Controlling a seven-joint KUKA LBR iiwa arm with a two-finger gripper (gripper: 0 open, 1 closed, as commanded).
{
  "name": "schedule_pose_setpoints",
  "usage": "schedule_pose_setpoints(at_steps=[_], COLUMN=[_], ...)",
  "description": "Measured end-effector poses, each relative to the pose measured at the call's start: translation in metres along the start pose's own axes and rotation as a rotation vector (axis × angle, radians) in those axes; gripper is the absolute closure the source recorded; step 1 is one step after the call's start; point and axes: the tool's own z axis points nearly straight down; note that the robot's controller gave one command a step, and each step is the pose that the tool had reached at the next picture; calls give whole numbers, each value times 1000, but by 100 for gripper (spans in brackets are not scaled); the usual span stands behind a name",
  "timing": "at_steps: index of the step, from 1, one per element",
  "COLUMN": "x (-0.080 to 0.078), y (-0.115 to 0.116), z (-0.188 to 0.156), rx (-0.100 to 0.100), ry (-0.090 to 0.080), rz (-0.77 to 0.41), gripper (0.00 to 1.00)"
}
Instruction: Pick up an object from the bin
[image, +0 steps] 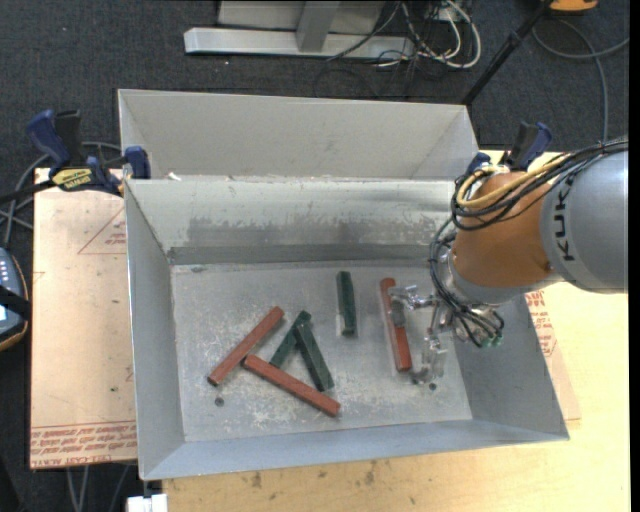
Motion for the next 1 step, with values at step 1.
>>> schedule_pose_setpoints(at_steps=[1], x=[-1], y=[0], z=[-1], rx=[2], ry=[-4], rz=[0], gripper=[100])
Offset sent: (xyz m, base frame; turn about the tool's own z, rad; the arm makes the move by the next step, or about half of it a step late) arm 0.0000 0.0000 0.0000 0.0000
